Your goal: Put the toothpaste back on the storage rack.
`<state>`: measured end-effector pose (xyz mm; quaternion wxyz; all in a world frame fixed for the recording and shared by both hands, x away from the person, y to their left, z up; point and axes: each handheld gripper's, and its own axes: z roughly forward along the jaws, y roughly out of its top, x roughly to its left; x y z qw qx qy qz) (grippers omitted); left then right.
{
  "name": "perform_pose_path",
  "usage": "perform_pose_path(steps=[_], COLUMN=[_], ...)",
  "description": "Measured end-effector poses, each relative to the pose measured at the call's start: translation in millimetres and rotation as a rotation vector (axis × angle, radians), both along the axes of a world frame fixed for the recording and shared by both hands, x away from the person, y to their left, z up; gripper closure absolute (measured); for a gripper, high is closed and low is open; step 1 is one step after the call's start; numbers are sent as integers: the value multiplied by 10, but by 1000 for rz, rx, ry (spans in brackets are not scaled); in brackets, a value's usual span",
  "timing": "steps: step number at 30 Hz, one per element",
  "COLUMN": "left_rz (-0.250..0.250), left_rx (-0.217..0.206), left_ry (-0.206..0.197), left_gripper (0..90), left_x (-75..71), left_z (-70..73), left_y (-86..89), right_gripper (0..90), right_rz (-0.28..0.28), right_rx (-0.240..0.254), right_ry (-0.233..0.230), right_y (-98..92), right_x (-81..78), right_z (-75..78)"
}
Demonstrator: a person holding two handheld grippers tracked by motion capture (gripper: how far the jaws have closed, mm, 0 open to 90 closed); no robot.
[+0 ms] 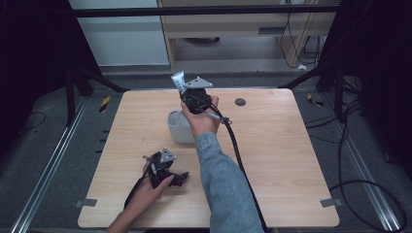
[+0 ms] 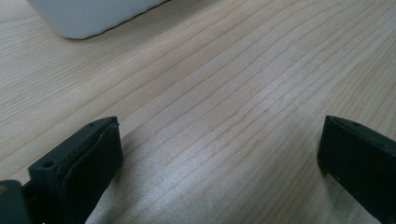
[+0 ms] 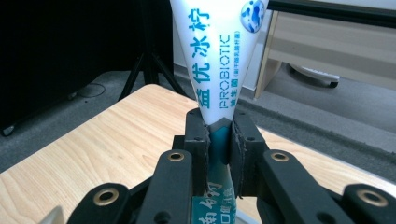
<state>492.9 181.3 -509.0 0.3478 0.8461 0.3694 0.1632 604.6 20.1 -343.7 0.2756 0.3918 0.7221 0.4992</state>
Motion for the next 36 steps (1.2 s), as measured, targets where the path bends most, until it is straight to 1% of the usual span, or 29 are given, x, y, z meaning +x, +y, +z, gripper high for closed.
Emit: perform_pose_path(steps=[3, 8, 9, 12, 14, 23, 28, 36], left_rz=[0, 0, 0, 0, 0, -1, -3, -4], left_rx=[0, 0, 0, 0, 0, 1, 3, 3], left_ry=[0, 0, 0, 0, 0, 1, 2, 1], left_gripper=[0, 0, 0, 0, 0, 0, 0, 0], left_x=[0, 0, -1, -2, -2, -2, -1, -2], left_z=[0, 0, 0, 0, 0, 1, 2, 2], left_y=[0, 0, 0, 0, 1, 1, 3, 4], right_gripper=[791, 790, 790, 790, 790, 790, 790, 790], right_rz=[5, 11, 9, 5, 3, -8, -5, -5], right_rx=[5, -3, -9, -8, -18, -21, -25, -40], right_ry=[9, 8, 11, 19, 24, 52, 52, 70], right_y=[17, 45, 53, 56, 60, 73, 91, 107], right_x=[7, -8, -13, -9, 4, 31, 31, 11], right_z=[-65, -80, -93, -124, -172, -270, -294, -379])
